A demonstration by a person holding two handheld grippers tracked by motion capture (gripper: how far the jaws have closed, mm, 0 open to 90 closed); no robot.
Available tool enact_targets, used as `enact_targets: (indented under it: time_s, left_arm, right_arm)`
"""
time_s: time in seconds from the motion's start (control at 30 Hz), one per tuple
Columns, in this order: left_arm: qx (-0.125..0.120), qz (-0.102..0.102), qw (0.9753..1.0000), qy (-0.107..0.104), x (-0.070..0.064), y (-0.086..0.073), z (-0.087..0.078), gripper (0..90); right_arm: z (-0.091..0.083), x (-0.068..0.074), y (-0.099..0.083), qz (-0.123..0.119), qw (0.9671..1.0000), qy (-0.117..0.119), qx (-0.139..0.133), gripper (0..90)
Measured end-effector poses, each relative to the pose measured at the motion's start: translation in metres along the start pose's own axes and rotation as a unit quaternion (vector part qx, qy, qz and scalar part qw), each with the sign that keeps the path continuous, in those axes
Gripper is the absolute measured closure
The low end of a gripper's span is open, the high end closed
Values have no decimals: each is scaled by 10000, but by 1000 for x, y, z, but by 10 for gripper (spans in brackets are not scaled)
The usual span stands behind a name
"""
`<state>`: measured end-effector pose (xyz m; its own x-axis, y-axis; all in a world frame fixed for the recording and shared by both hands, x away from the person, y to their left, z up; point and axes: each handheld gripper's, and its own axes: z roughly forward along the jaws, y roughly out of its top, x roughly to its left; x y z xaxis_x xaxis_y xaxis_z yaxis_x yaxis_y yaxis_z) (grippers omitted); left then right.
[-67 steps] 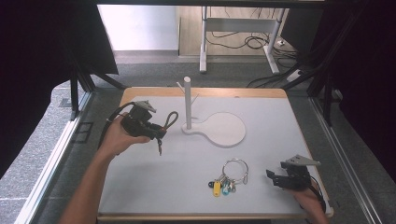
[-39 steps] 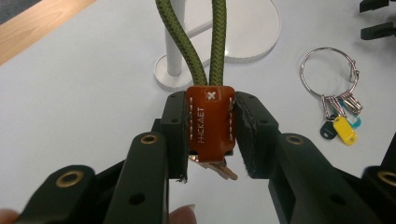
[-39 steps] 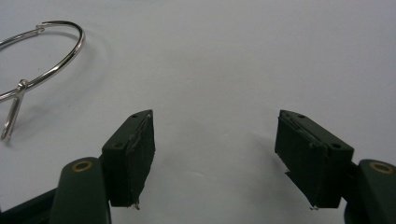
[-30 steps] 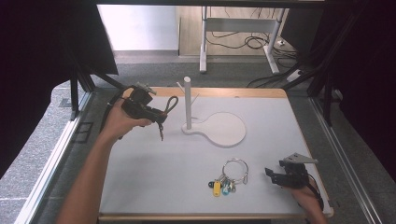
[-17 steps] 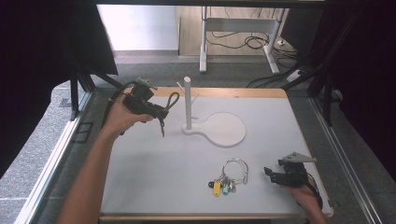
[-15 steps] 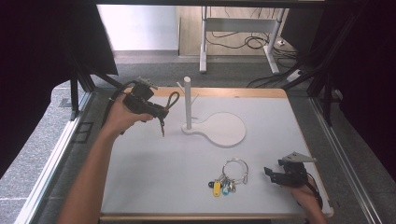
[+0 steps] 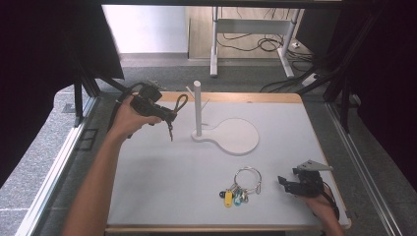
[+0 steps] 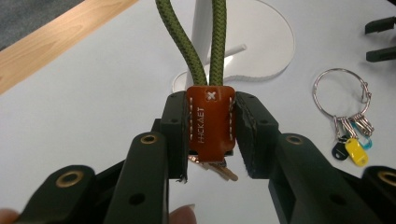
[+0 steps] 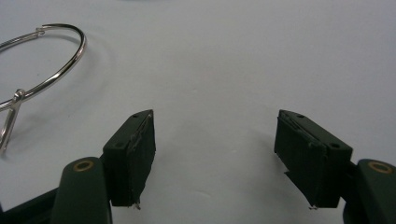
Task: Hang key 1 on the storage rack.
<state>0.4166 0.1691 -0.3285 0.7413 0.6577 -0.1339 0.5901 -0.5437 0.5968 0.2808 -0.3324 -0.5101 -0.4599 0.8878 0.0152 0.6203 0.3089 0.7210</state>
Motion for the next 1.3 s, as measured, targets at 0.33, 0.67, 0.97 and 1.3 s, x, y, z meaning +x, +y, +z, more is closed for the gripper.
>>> enact_targets:
  time_s: [0.33,0.67,0.97,1.3]
  left_arm:
    - [-55,-111,9999,22,14,10,-4,669]
    - [-83,-152,9998,-53,24,18,-3,669]
    - [-114,-150,9998,-113,31,28,-1,668]
    - [-54,-193,9996,-221,38,32,13,668]
  right_arm:
    - [0,-1,-1,2,10000,-15,7,297]
    - [0,-1,-2,2,10000,-15,25,297]
    - [1,-3,-3,31,10000,-23,31,298]
    - [1,-3,-3,32,10000,-29,36,298]
